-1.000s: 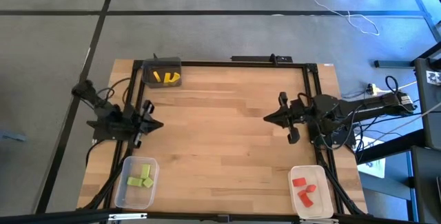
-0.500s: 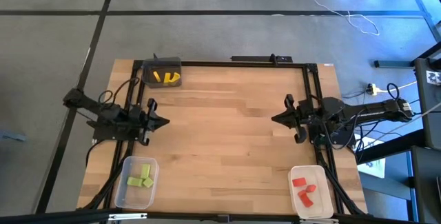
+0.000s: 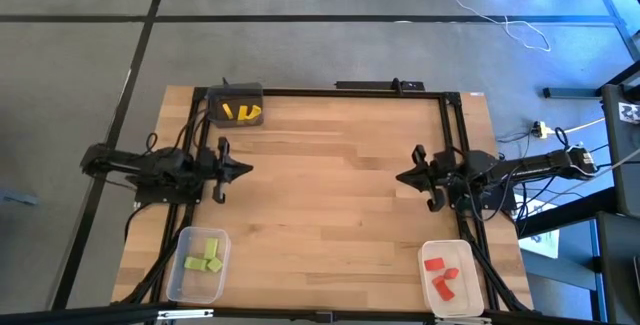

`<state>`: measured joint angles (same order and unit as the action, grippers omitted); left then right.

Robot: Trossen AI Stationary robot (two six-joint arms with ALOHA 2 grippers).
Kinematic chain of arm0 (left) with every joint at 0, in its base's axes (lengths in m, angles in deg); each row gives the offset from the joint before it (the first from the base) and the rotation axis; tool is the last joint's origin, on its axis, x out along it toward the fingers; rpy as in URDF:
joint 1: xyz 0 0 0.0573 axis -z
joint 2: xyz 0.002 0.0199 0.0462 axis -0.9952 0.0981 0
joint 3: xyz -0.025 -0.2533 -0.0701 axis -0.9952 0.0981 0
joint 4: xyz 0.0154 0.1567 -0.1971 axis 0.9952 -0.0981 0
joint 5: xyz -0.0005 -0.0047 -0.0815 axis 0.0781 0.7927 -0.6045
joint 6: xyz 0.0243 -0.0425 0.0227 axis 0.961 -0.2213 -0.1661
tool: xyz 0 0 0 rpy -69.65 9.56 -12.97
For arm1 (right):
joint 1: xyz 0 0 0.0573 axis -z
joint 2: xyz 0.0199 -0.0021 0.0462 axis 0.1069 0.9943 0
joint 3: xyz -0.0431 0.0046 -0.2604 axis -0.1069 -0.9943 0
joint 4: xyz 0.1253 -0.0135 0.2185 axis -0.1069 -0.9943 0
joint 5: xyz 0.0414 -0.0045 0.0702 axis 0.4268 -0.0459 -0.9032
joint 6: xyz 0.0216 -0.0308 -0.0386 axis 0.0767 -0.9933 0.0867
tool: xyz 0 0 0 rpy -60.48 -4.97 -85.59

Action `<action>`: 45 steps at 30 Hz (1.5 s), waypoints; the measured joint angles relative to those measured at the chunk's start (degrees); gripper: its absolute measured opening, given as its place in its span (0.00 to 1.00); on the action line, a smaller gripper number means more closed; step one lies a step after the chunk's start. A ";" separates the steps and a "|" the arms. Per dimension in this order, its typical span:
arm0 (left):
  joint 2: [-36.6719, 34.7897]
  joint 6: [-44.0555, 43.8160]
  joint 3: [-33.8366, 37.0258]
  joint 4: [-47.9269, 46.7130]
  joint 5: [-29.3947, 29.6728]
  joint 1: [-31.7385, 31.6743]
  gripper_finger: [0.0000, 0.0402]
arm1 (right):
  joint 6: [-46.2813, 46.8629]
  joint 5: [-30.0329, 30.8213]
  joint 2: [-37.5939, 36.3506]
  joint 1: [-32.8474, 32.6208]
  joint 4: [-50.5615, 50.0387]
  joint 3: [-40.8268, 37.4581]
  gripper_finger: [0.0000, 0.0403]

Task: Sort & place blocks by color
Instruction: Return to Home Position

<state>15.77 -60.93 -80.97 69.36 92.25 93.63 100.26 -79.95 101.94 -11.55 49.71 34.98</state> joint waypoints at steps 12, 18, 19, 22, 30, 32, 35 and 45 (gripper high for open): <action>0.00 0.65 -0.02 -2.41 -3.09 -5.52 0.00 | -7.61 0.34 -0.34 0.00 -7.56 -0.27 0.00; 0.00 1.59 -0.02 -2.40 -1.81 -5.64 0.00 | -3.37 0.44 -0.30 0.00 -12.83 -0.27 0.00; 0.00 1.37 -0.02 -2.39 -1.82 -5.64 0.00 | -3.27 0.45 -0.30 0.00 -13.04 -0.27 0.00; 0.00 1.47 -0.02 -2.39 -2.74 -5.62 0.00 | -3.37 0.46 -0.30 0.00 -13.54 -0.27 0.00; 0.00 4.11 -0.02 -2.39 -0.83 -5.62 0.00 | -4.92 0.46 -0.30 0.00 -13.70 -0.27 0.00; 0.00 5.03 -0.02 -2.39 -0.17 -5.62 0.00 | -4.83 0.48 -0.30 0.00 -13.71 -0.27 0.01; 0.00 4.66 -0.02 -2.39 0.03 -5.62 0.00 | -4.74 0.48 -0.30 0.00 -13.72 -0.27 0.02; 0.00 4.60 -0.02 -2.39 0.03 -5.62 0.00 | -4.70 0.50 -0.30 0.00 -13.72 -0.25 0.04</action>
<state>15.77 -56.34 -80.99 66.97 92.27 88.01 95.55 -79.45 101.64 -11.55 35.99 34.73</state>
